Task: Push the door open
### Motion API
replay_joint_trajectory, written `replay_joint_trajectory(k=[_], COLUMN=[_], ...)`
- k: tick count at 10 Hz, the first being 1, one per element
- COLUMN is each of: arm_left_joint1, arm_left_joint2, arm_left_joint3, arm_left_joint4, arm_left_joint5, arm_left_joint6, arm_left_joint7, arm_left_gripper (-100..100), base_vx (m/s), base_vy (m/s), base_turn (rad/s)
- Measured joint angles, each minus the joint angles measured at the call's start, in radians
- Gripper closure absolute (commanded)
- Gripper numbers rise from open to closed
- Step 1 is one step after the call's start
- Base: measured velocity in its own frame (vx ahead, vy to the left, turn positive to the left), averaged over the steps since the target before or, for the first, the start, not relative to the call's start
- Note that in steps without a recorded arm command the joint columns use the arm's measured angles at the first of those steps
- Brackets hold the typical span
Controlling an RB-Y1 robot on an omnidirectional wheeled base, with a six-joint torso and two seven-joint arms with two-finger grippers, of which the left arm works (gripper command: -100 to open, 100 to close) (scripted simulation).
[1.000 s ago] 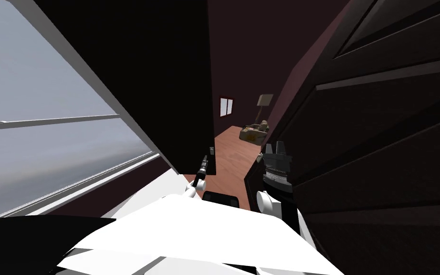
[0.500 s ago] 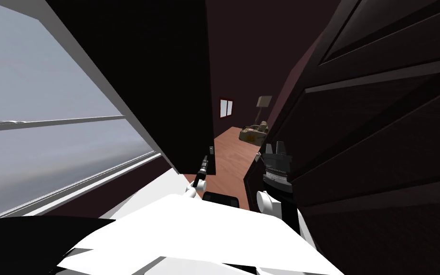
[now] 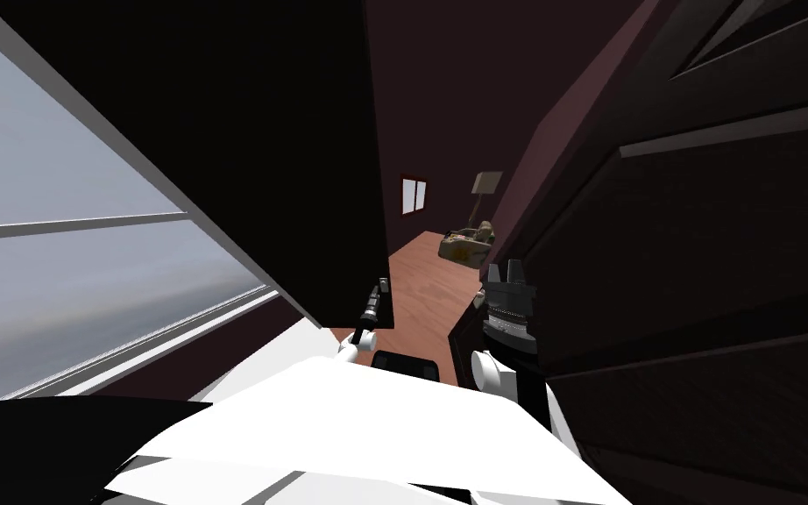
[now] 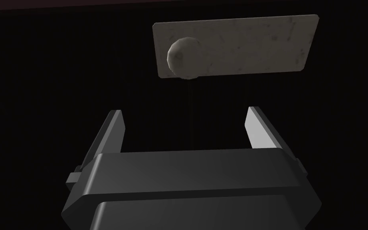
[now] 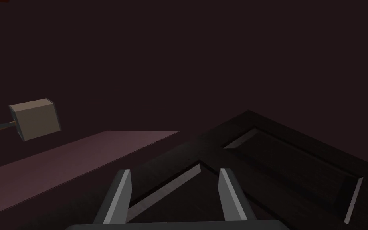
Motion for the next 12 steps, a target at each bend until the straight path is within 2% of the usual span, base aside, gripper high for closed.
replay_joint_trajectory(k=[2, 4, 5, 11, 12], arm_left_joint1=[-0.001, 0.004, 0.005, 0.005, 0.024], arm_left_joint2=[-0.006, -0.022, -0.023, -0.022, -0.020], arm_left_joint3=[0.002, 0.004, 0.004, 0.003, 0.005], arm_left_joint4=[0.009, 0.008, 0.009, 0.010, -0.019], arm_left_joint5=[0.003, 0.005, 0.005, 0.005, 0.008], arm_left_joint6=[-0.012, -0.019, -0.022, -0.017, 0.002], arm_left_joint7=[0.001, 0.001, 0.001, 0.000, -0.011], arm_left_gripper=[-100, -100, 100, 100, 100], base_vx=[0.220, 0.130, -0.014, 0.006, 0.122], base_vy=[0.014, 0.003, -0.001, 0.000, 0.004], base_turn=[-0.030, -0.009, -0.008, 0.007, 0.050])
